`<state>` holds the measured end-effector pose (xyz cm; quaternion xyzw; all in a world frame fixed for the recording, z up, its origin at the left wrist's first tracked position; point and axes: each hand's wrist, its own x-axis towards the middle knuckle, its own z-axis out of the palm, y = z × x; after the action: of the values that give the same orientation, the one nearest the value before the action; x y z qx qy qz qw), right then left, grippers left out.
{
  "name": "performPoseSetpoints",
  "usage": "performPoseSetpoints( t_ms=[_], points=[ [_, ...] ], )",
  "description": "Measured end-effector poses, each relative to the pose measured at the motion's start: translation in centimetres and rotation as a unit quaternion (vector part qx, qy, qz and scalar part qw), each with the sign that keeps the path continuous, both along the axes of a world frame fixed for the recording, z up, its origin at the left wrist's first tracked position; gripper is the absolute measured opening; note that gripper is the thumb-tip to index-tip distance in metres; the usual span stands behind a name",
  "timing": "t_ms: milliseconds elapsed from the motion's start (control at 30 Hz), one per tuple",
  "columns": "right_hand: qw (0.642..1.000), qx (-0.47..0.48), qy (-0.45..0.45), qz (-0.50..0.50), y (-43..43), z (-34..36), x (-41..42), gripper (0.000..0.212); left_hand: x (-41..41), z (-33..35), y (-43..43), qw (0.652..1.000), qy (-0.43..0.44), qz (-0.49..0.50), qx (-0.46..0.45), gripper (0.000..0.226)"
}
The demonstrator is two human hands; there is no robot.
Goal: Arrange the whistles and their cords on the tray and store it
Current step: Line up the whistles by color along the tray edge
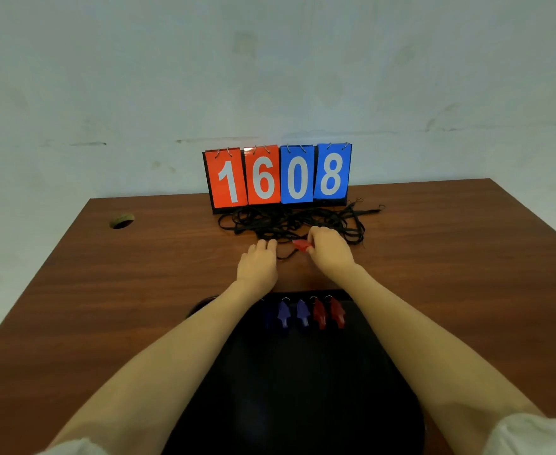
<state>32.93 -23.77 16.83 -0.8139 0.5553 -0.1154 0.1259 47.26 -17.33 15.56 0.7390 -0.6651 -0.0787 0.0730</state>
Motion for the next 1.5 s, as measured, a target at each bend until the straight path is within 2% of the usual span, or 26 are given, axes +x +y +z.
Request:
performPoseSetpoints(
  t_ms=[100, 200, 367, 633, 800, 933, 1300, 1400, 1500],
  points=[
    [0.999, -0.029, -0.011, -0.027, 1.5, 0.9, -2.1, 0.046, -1.8, 1.2, 1.8, 0.999, -0.013, -0.036, -0.023, 0.033],
    [0.997, -0.029, -0.045, -0.06, 3.4, 1.2, -4.2, 0.038, -3.5, 1.5, 4.1, 0.996, 0.003, -0.075, -0.04, 0.03],
    [0.991, 0.002, -0.089, -0.101, 6.9, 0.6, -7.6, 0.033, -5.9, 0.5, 7.7, 0.988, 0.002, -0.14, -0.061, 0.038],
    [0.964, 0.069, -0.175, -0.189, 11.0, -0.8, -10.6, 0.024, -8.7, -1.5, 10.1, 0.973, -0.026, -0.207, -0.102, 0.047],
    [0.963, 0.12, -0.137, -0.2, 12.2, -1.9, -10.7, 0.02, -9.3, -2.5, 10.3, 0.972, -0.06, -0.191, -0.123, 0.043],
    [0.979, 0.051, -0.065, -0.189, 12.5, -2.6, -10.2, 0.025, -9.7, -2.9, 10.2, 0.977, -0.048, -0.18, -0.101, 0.048],
    [0.979, 0.021, -0.046, -0.196, 12.6, -3.3, -10.0, 0.03, -10.1, -2.5, 10.0, 0.977, -0.048, -0.184, -0.099, 0.046],
    [0.98, 0.029, -0.043, -0.194, 12.7, -3.3, -10.0, 0.031, -10.0, -2.8, 10.2, 0.979, -0.033, -0.156, -0.125, 0.05],
    [0.979, 0.035, -0.041, -0.195, 12.7, -3.3, -9.9, 0.033, -9.3, -3.2, 10.6, 0.98, -0.054, -0.117, -0.151, 0.047]
  ],
)
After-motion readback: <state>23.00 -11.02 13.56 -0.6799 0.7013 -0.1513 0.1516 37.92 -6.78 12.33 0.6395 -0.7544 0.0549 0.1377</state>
